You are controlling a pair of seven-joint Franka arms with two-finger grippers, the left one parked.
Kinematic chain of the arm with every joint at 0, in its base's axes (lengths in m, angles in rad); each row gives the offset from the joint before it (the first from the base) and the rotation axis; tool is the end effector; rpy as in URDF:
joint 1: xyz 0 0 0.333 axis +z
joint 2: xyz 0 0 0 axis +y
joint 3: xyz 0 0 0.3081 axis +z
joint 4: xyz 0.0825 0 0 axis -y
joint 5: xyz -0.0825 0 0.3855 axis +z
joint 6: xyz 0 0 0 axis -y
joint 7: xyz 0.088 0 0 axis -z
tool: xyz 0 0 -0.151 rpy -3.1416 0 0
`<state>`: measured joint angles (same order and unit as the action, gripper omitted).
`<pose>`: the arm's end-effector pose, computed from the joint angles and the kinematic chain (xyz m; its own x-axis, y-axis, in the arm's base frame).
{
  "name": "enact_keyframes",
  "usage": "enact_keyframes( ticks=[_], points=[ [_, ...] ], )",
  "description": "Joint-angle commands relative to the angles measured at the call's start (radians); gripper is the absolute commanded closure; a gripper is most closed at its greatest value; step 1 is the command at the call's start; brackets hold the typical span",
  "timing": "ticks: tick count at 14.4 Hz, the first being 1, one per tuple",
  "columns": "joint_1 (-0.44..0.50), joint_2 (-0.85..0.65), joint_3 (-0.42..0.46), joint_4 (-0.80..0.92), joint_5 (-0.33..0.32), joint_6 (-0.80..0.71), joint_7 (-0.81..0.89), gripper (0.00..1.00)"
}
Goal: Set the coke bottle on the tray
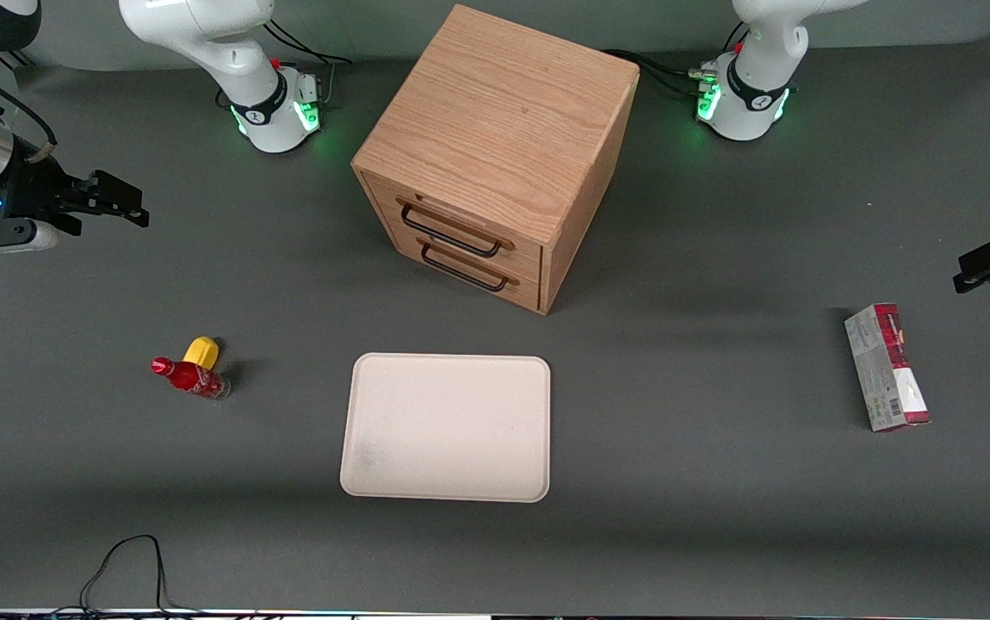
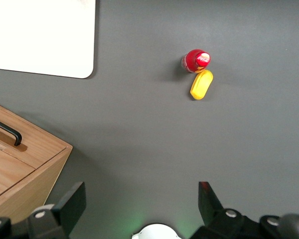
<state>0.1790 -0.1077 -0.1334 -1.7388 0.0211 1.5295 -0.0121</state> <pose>0.5106 0.0239 0.5477 0.9930 0.0605 -0.1019 0.0570 -0.9977 -0.0366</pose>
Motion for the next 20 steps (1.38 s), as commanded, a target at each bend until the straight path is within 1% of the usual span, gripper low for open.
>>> enact_keyframes(
  ticks=[1,3,5,6,7,8,14,16,20],
  points=[
    [0.007,-0.007,0.0,0.018,-0.018,-0.011,0.027,0.0],
    [-0.01,0.054,-0.012,0.111,-0.018,-0.035,0.017,0.0],
    [-0.041,0.173,-0.037,0.294,-0.015,-0.129,-0.05,0.0],
    [-0.047,0.294,-0.057,0.467,-0.01,-0.22,-0.163,0.0],
    [-0.055,0.336,-0.064,0.522,-0.006,-0.239,-0.17,0.0],
    [-0.056,0.353,-0.064,0.544,-0.006,-0.246,-0.173,0.0],
    [-0.084,0.372,-0.068,0.551,-0.006,-0.244,-0.21,0.0],
    [-0.105,0.381,-0.066,0.555,-0.004,-0.239,-0.215,0.0],
    [-0.105,0.393,-0.064,0.555,0.0,-0.233,-0.215,0.0]
  ],
)
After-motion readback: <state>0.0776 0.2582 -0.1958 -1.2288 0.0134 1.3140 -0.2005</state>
